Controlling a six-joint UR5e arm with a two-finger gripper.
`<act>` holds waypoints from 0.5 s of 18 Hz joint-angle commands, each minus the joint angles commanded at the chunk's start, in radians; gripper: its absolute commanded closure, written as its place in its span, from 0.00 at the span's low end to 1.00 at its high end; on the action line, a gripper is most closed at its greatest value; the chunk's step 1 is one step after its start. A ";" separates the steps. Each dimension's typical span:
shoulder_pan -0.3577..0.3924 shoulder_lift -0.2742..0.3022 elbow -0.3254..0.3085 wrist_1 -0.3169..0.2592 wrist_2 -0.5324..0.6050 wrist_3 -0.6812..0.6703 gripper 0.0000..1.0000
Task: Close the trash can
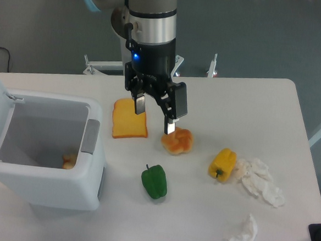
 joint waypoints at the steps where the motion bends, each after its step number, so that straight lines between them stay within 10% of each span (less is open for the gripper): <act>1: 0.000 0.000 0.000 0.000 0.000 -0.006 0.00; 9: 0.009 0.005 0.009 0.006 -0.052 0.000 0.00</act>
